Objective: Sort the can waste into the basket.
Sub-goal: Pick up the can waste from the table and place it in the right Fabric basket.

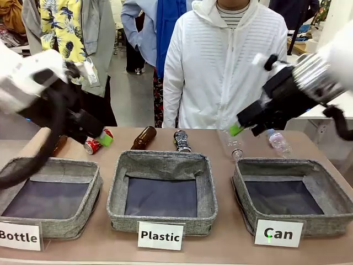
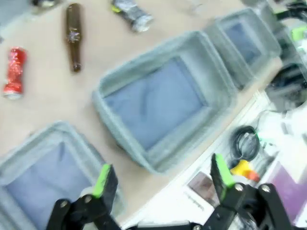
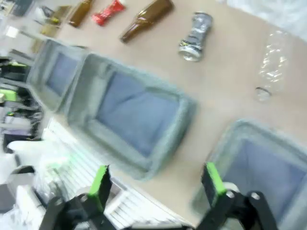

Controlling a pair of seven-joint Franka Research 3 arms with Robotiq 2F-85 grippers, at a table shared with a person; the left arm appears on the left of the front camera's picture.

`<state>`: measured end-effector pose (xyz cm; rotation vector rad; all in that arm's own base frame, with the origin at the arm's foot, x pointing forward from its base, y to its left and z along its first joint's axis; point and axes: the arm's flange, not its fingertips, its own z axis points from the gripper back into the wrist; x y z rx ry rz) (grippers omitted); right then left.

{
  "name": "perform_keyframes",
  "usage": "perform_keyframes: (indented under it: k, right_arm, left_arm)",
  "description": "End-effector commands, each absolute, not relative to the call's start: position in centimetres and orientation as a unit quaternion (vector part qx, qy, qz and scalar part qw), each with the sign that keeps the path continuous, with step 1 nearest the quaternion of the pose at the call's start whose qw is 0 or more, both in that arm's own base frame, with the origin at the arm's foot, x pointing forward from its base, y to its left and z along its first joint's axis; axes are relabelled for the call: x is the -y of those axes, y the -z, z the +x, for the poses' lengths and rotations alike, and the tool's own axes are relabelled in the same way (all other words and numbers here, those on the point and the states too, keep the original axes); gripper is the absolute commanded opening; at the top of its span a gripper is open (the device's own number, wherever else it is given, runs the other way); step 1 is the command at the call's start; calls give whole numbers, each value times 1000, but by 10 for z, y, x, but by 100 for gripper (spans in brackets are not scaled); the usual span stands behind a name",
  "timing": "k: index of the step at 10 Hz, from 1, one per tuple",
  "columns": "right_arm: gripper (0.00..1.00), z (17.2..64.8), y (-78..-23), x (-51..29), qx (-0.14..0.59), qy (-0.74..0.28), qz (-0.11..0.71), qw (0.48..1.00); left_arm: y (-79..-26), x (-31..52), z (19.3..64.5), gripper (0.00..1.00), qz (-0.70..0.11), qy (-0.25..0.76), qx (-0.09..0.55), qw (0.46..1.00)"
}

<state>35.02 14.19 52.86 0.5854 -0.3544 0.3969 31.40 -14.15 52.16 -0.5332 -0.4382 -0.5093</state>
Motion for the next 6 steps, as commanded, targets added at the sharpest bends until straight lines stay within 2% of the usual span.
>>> perform_keyframes:
  k: [1, 3, 4, 6]
  right_arm:
    - [100, 348, -552, -41, 191, -119, 437, 871]
    - [100, 345, -547, 35, 228, -33, 490, 841]
    - [100, 343, -541, 74, 251, 17, 512, 821]
    - [100, 333, -523, 148, 292, 94, 542, 783]
  left_arm:
    - [-530, 45, 309, 100, -383, 244, 204, 867]
    - [-517, -29, 298, 100, -461, 182, 232, 837]
    - [-506, -64, 302, 100, -472, 112, 268, 832]
    - [-463, -130, 289, 100, -507, 5, 280, 815]
